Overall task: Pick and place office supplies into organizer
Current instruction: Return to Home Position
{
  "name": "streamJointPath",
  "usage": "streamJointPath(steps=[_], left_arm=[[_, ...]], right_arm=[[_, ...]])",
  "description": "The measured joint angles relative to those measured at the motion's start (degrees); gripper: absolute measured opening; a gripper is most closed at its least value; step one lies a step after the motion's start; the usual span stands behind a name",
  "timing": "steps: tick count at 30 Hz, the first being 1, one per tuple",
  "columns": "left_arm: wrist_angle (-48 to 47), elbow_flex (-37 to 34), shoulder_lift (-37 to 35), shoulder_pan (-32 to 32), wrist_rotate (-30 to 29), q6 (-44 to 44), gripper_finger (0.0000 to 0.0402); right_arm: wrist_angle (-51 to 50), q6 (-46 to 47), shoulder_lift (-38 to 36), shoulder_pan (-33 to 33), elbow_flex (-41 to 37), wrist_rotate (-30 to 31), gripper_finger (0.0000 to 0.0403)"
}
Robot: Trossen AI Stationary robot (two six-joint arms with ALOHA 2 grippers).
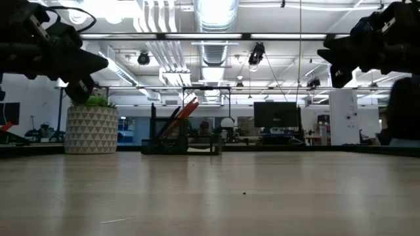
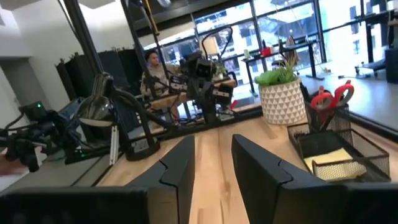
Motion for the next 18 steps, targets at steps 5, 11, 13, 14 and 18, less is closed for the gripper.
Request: streamJointPath(steps=[5,11,13,14,18], left_arm=[[-0.1,0.0,0.0,0.0,0.0,0.0,0.0],[-0.2,0.0,0.2,0.0,0.0,0.0,0.0],[-0.3,0.0,0.0,0.0,0.0,0.0,0.0],[-0.3,0.0,0.2,0.0,0.0,0.0,0.0],[-0.3,0.0,0.5,0.0,0.0,0.0,0.0]], right_arm=[[-0.1,0.0,1.0,0.0,0.0,0.0,0.0093],[-0.3,0.2,0.3,7.5,0.1,2.8,0.0086],[-1.7,0.3,0.2,9.3,0.0,3.0,0.0085],[-1.6,0.4,-0.3,10.2,0.0,3.0,0.0084],[-1.2,0.4,-0.7,11.5,0.0,3.0,0.0085]])
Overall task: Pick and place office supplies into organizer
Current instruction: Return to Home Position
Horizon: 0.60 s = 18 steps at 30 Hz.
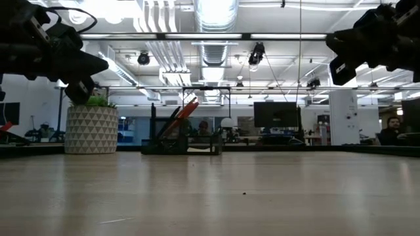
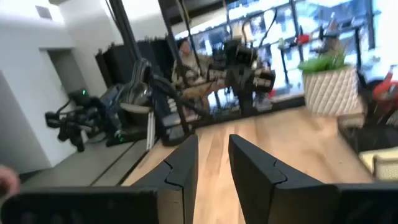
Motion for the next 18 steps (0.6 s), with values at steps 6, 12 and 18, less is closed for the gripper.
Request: streamJointPath(steps=[6,12,18], left_arm=[[0.0,0.0,0.3,0.0,0.0,0.0,0.0],[0.0,0.0,0.3,0.0,0.0,0.0,0.0],[0.0,0.0,0.2,0.0,0.0,0.0,0.0]], right_arm=[[-1.3,0.1,-2.0,0.7,0.0,0.1,0.009],[-2.1,0.0,-10.6,3.2,0.0,0.0,0.0089],[-2.4,0.1,-15.7,4.0,0.0,0.1,0.0081]])
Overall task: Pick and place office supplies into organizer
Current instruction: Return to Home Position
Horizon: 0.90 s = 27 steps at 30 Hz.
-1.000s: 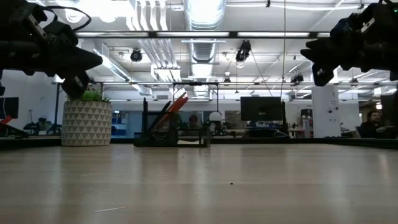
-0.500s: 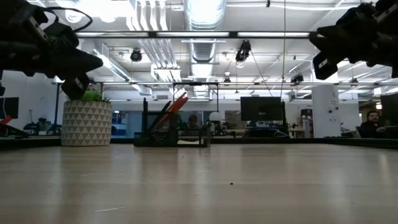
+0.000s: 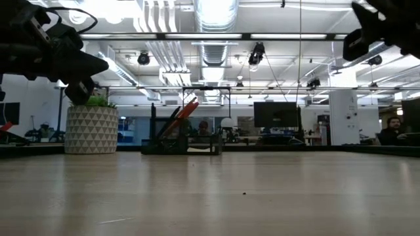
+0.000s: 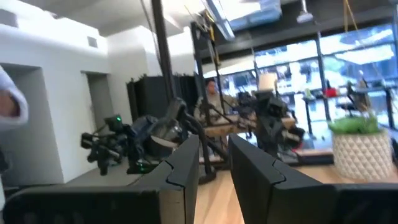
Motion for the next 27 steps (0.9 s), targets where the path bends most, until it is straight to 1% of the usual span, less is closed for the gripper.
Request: streamJointPath(steps=[2,8,9,10,12,13,16,22,27], left_arm=[[0.0,0.0,0.0,0.0,0.0,0.0,0.0],[0.0,0.0,0.1,0.0,0.0,0.0,0.0],[0.0,0.0,0.1,0.0,0.0,0.0,0.0],[0.0,0.0,0.1,0.0,0.0,0.0,0.0],[0.0,0.0,0.0,0.0,0.0,0.0,0.0],[0.0,0.0,0.0,0.0,0.0,0.0,0.0],[0.0,0.0,0.1,0.0,0.0,0.0,0.0],[0.0,0.0,0.0,0.0,0.0,0.0,0.0],[0.0,0.0,0.1,0.0,0.0,0.0,0.0]], right_arm=[[0.4,0.0,-0.8,1.1,0.0,-0.1,0.0079],[-0.2,0.2,0.0,3.9,0.0,-0.2,0.0084],[-0.1,1.4,-0.1,4.4,0.0,-1.8,0.0084],[0.4,4.0,-0.4,4.8,0.0,-4.7,0.0085],[1.7,9.0,-0.8,5.3,0.0,-12.3,0.0086],[2.1,10.2,-0.8,5.4,0.1,-14.9,0.0086],[1.9,10.8,-0.8,5.8,0.1,-18.0,0.008],[1.0,10.8,-0.3,6.8,0.0,-18.5,0.0073],[0.9,10.8,0.0,6.8,0.0,-18.5,0.0075]])
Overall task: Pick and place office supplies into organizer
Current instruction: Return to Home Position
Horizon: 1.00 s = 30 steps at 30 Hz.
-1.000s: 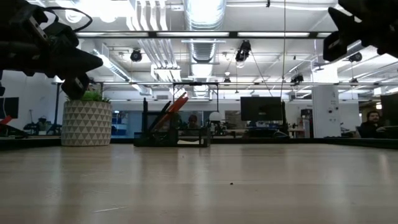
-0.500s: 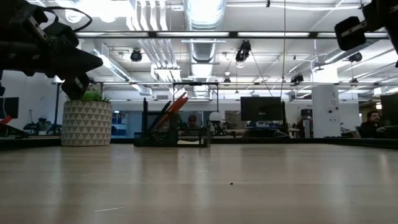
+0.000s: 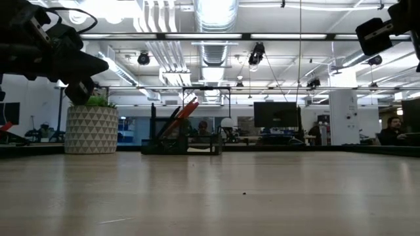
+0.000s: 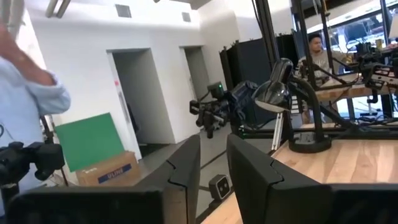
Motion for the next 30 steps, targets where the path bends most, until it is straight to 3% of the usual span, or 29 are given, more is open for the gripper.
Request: streamJointPath(steps=[30], left_arm=[[0.0,0.0,0.0,0.0,0.0,0.0,0.0]], right_arm=[[-4.1,0.0,0.0,0.0,0.0,0.4,0.0082]])
